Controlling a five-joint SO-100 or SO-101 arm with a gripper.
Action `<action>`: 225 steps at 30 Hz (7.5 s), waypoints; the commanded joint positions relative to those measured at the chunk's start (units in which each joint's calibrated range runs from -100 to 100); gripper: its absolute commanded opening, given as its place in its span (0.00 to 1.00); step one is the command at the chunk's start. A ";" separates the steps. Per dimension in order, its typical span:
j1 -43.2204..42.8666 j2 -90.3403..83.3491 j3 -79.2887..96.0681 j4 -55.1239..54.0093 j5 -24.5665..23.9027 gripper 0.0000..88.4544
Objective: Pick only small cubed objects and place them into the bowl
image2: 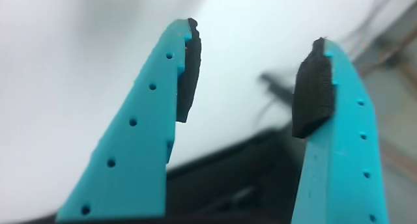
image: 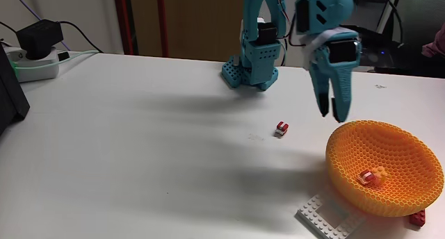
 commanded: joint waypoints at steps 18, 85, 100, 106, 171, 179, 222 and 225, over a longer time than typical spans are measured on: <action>7.81 -6.83 17.08 0.56 21.83 0.17; 2.12 21.77 20.84 -1.17 23.83 0.15; 1.47 16.37 24.21 0.04 25.89 0.12; 1.38 16.37 25.65 -0.74 26.32 0.00; 6.32 -7.02 -1.21 -9.95 4.15 0.00; 24.68 -24.63 27.00 -18.29 5.86 0.00; 25.89 -73.78 74.38 -17.59 4.88 0.00; 25.89 -73.78 74.38 -17.59 4.40 0.00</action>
